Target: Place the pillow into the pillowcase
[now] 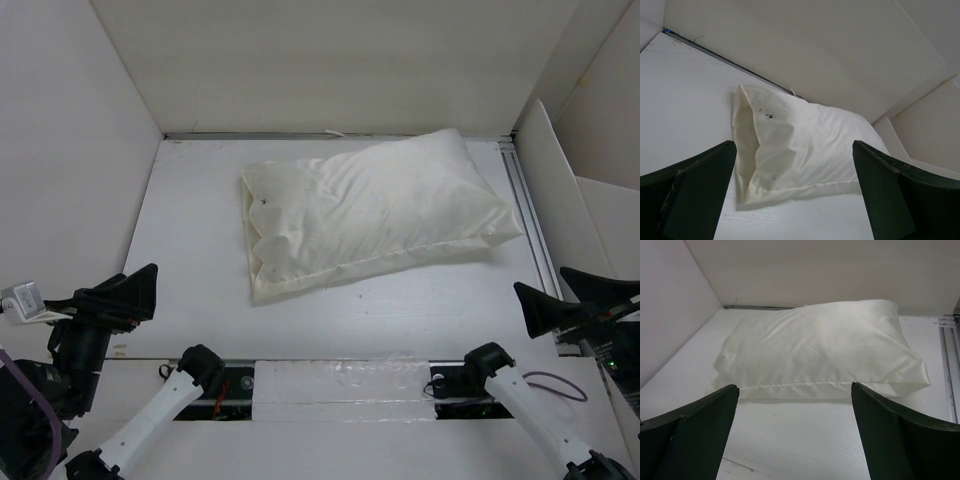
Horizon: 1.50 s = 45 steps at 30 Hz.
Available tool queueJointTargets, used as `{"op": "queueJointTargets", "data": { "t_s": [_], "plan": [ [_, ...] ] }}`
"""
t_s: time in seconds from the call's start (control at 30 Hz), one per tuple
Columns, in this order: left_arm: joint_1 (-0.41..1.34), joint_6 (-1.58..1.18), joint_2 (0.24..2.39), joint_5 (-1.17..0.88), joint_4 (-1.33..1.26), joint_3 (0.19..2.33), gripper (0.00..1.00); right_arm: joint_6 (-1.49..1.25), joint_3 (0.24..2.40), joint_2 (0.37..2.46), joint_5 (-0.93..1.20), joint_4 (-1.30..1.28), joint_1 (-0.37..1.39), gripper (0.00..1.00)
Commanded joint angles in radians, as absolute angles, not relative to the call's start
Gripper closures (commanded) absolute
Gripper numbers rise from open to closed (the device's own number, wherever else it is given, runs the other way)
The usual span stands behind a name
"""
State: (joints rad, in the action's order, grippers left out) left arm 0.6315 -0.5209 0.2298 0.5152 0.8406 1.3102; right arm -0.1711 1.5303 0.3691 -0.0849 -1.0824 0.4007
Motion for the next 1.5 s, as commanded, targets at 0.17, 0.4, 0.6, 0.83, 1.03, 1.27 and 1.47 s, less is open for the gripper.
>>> {"op": "queueJointTargets", "data": {
  "t_s": [0.17, 0.4, 0.6, 0.83, 1.03, 1.27, 1.47],
  "plan": [
    [0.629, -0.434, 0.213, 0.525, 0.726, 1.207, 0.00, -0.158, 1.479, 0.374, -0.152, -1.095, 0.454, 0.00],
    [0.629, -0.454, 0.247, 0.571, 0.750, 1.218, 0.00, -0.158, 1.497, 0.385, -0.189, -1.106, 0.486, 0.00],
    [0.647, -0.468, 0.265, 0.597, 0.695, 1.186, 0.00, -0.158, 1.453, 0.397, -0.175, -1.083, 0.497, 0.00],
    [0.657, -0.459, 0.288, 0.587, 0.637, 1.152, 0.00, -0.158, 1.466, 0.400, -0.198, -1.092, 0.497, 0.00],
    [0.657, -0.459, 0.259, 0.618, 0.678, 1.131, 0.00, -0.158, 1.466, 0.390, -0.224, -1.101, 0.506, 0.00],
    [0.657, -0.469, 0.229, 0.627, 0.706, 1.121, 0.00, -0.158, 1.457, 0.390, -0.224, -1.092, 0.515, 0.00],
    [0.657, -0.469, 0.229, 0.627, 0.706, 1.112, 0.00, -0.158, 1.448, 0.390, -0.224, -1.092, 0.515, 0.00]
  ]
}}
